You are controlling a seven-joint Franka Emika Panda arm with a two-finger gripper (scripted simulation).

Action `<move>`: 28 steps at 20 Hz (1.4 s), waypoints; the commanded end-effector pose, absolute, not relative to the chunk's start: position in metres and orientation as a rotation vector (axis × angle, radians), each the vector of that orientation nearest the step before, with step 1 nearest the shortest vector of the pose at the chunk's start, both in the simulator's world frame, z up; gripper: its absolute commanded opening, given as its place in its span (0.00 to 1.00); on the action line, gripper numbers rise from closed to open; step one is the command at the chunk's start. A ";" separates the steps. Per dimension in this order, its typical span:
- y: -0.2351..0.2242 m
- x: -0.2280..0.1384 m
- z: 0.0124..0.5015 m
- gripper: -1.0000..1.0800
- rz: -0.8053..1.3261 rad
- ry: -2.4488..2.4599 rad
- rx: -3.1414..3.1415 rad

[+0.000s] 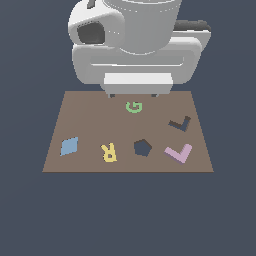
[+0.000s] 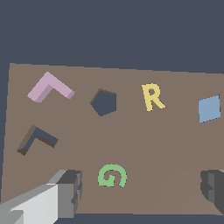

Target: Insert a designated object into the corresponding slot on a board.

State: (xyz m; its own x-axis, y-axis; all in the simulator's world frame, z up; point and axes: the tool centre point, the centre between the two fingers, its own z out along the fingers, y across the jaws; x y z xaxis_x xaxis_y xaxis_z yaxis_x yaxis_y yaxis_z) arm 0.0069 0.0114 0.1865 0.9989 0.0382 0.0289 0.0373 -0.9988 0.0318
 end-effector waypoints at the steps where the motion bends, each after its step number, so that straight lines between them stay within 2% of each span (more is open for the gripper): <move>1: 0.011 0.007 0.187 0.96 0.046 0.059 3.109; 14: 0.031 0.011 0.169 0.96 0.040 -0.071 3.113; 28: 0.095 0.039 0.109 0.96 0.020 -0.510 3.084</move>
